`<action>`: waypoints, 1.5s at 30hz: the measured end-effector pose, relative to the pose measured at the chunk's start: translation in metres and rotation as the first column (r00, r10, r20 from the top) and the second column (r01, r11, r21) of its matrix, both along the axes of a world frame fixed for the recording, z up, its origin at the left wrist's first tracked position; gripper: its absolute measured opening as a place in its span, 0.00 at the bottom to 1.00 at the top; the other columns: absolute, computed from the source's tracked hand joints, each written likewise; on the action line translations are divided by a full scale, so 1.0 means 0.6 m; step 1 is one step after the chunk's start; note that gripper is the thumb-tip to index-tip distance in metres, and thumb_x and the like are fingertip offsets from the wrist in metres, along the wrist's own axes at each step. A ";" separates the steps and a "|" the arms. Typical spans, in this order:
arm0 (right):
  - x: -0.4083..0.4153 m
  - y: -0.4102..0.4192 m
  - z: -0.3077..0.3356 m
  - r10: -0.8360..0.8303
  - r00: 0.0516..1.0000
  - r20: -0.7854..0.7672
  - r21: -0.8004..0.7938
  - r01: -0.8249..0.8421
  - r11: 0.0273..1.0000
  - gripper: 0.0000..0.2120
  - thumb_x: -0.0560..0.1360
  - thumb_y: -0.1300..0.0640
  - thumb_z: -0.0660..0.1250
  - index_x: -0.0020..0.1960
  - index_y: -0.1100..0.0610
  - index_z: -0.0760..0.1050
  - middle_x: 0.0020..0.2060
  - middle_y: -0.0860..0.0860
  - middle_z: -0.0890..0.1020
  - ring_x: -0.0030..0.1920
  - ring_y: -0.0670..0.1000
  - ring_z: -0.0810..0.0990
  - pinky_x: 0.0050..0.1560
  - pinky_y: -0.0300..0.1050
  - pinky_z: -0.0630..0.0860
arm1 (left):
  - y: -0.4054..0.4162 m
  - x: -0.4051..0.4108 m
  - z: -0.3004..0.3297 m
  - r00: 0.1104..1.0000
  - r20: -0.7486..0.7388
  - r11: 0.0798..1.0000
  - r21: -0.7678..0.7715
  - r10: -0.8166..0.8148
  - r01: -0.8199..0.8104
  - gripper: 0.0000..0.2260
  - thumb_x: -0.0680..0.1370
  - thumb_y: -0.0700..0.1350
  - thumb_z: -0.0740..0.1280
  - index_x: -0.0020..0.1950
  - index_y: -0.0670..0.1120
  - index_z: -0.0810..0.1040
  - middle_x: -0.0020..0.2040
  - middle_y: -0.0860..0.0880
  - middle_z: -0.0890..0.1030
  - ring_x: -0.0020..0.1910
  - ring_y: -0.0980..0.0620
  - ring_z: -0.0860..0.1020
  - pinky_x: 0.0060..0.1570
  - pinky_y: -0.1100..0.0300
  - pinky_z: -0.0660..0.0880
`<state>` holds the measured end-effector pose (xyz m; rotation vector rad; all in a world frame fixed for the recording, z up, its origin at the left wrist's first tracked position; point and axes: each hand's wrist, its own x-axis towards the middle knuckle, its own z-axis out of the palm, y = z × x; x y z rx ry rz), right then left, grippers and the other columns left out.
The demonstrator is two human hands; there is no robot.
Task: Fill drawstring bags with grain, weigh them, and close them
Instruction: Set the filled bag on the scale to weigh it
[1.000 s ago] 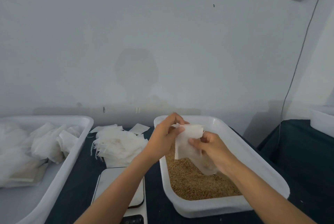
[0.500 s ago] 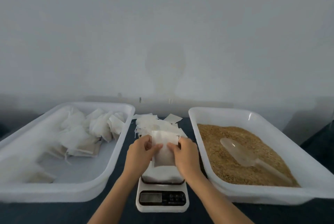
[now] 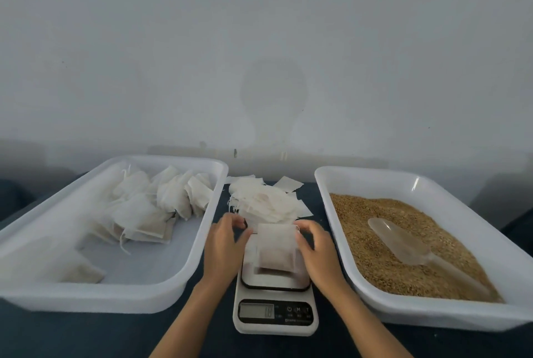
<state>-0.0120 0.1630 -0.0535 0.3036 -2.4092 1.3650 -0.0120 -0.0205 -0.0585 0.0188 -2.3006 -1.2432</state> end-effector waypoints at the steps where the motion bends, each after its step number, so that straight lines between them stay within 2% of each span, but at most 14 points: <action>1: -0.001 0.007 -0.001 0.008 1.000 0.027 -0.059 -0.006 0.998 0.09 0.78 0.61 0.63 0.58 0.56 0.75 0.53 0.47 0.79 0.56 0.44 0.76 0.57 0.33 0.71 | -0.009 0.000 -0.003 1.000 -0.011 0.999 0.054 0.006 -0.005 0.07 0.75 0.42 0.69 0.49 0.49 0.72 0.42 0.57 0.76 0.42 0.61 0.74 0.42 0.70 0.69; 4: 0.000 0.019 -0.009 0.041 0.991 0.131 -0.203 -0.014 0.979 0.09 0.79 0.62 0.61 0.58 0.53 0.72 0.52 0.47 0.77 0.55 0.44 0.75 0.51 0.26 0.69 | -0.026 0.004 -0.012 1.000 -0.008 0.997 0.076 -0.015 0.015 0.06 0.77 0.38 0.66 0.49 0.48 0.72 0.43 0.55 0.75 0.44 0.60 0.74 0.46 0.68 0.71; 8: 0.002 0.026 -0.023 0.043 0.979 0.197 -0.268 0.011 0.963 0.07 0.79 0.60 0.60 0.57 0.53 0.72 0.54 0.51 0.77 0.56 0.48 0.75 0.55 0.37 0.68 | -0.034 0.004 -0.020 0.999 0.022 0.999 0.025 -0.029 0.028 0.06 0.77 0.36 0.64 0.50 0.47 0.73 0.46 0.52 0.76 0.46 0.58 0.74 0.46 0.74 0.66; 12: 0.003 0.029 -0.027 0.053 0.977 0.208 -0.303 0.013 0.953 0.07 0.80 0.60 0.60 0.56 0.54 0.73 0.53 0.52 0.78 0.57 0.50 0.75 0.55 0.38 0.68 | -0.037 0.003 -0.020 0.999 0.032 0.999 0.012 -0.036 0.036 0.06 0.77 0.35 0.64 0.50 0.45 0.73 0.45 0.54 0.75 0.45 0.64 0.73 0.45 0.80 0.66; 14: 0.003 0.029 -0.025 0.055 0.977 0.206 -0.317 0.013 0.948 0.07 0.80 0.60 0.60 0.56 0.54 0.73 0.53 0.53 0.78 0.57 0.50 0.75 0.55 0.38 0.67 | -0.037 0.002 -0.019 0.999 0.029 0.999 0.004 -0.039 0.039 0.06 0.77 0.34 0.63 0.50 0.44 0.74 0.45 0.54 0.75 0.45 0.64 0.73 0.45 0.81 0.65; 18: 0.001 0.026 -0.021 0.063 0.979 0.193 -0.331 0.004 0.944 0.07 0.80 0.61 0.59 0.55 0.54 0.72 0.54 0.54 0.78 0.56 0.49 0.75 0.55 0.38 0.67 | -0.037 0.002 -0.018 0.998 0.040 0.999 -0.006 -0.043 0.043 0.06 0.77 0.34 0.63 0.50 0.44 0.74 0.44 0.55 0.74 0.45 0.63 0.72 0.44 0.81 0.65; 21: -0.001 0.021 -0.018 0.073 0.980 0.187 -0.338 -0.006 0.941 0.08 0.80 0.62 0.59 0.57 0.58 0.72 0.54 0.56 0.78 0.56 0.51 0.75 0.55 0.37 0.68 | -0.037 0.003 -0.018 0.996 0.069 0.999 0.000 -0.052 0.052 0.08 0.76 0.35 0.63 0.49 0.47 0.73 0.45 0.57 0.74 0.46 0.61 0.73 0.46 0.77 0.66; 24: -0.005 0.017 -0.017 0.074 0.979 0.188 -0.323 -0.009 0.946 0.09 0.80 0.63 0.59 0.59 0.62 0.72 0.53 0.57 0.78 0.55 0.51 0.76 0.51 0.32 0.71 | -0.033 0.001 -0.020 0.992 0.102 0.998 -0.005 -0.069 0.070 0.07 0.77 0.35 0.63 0.50 0.47 0.72 0.47 0.54 0.75 0.49 0.57 0.74 0.52 0.68 0.67; 27: -0.010 0.014 -0.019 0.067 0.980 0.185 -0.301 -0.008 0.954 0.09 0.80 0.63 0.59 0.59 0.61 0.72 0.52 0.56 0.79 0.54 0.50 0.77 0.47 0.27 0.71 | -0.026 -0.002 -0.018 0.993 0.094 0.997 -0.024 -0.074 0.077 0.07 0.77 0.35 0.63 0.50 0.45 0.73 0.48 0.51 0.77 0.50 0.55 0.74 0.52 0.66 0.67; 32: -0.025 0.007 -0.021 0.044 0.976 0.215 -0.244 0.010 0.970 0.10 0.79 0.62 0.61 0.60 0.58 0.72 0.52 0.54 0.79 0.54 0.50 0.77 0.53 0.36 0.71 | -0.007 -0.023 -0.008 0.987 0.124 0.993 -0.039 -0.104 0.110 0.05 0.77 0.37 0.63 0.53 0.42 0.74 0.51 0.48 0.78 0.53 0.51 0.75 0.52 0.63 0.71; 36: -0.037 0.000 -0.020 0.016 0.979 0.203 -0.186 0.023 0.982 0.10 0.78 0.62 0.64 0.59 0.56 0.73 0.47 0.47 0.79 0.48 0.41 0.76 0.46 0.29 0.69 | 0.013 -0.043 0.004 0.958 0.211 0.972 -0.091 -0.196 0.219 0.11 0.79 0.43 0.63 0.61 0.44 0.72 0.58 0.49 0.76 0.58 0.53 0.73 0.56 0.62 0.70; 39: -0.044 -0.007 -0.018 0.002 0.976 0.219 -0.165 0.035 0.986 0.11 0.77 0.62 0.64 0.59 0.56 0.73 0.47 0.47 0.79 0.50 0.43 0.77 0.49 0.34 0.72 | 0.026 -0.058 0.018 0.925 0.286 0.928 -0.201 -0.252 0.315 0.12 0.81 0.45 0.60 0.64 0.45 0.72 0.62 0.50 0.76 0.63 0.51 0.71 0.64 0.55 0.68; 42: -0.045 -0.013 -0.012 0.002 0.972 0.237 -0.133 0.030 0.991 0.11 0.77 0.63 0.64 0.59 0.57 0.73 0.49 0.49 0.78 0.53 0.48 0.77 0.54 0.41 0.73 | 0.036 -0.067 0.031 0.901 0.352 0.909 -0.233 -0.254 0.347 0.10 0.82 0.45 0.58 0.61 0.46 0.73 0.59 0.51 0.78 0.60 0.52 0.74 0.62 0.55 0.68; 45: -0.045 -0.019 -0.005 -0.003 0.982 0.188 -0.094 0.021 0.995 0.10 0.75 0.65 0.66 0.54 0.55 0.75 0.47 0.49 0.78 0.50 0.46 0.76 0.51 0.38 0.73 | 0.041 -0.067 0.039 0.912 0.338 0.908 -0.260 -0.232 0.328 0.07 0.79 0.48 0.62 0.55 0.48 0.77 0.50 0.53 0.79 0.52 0.54 0.75 0.57 0.58 0.68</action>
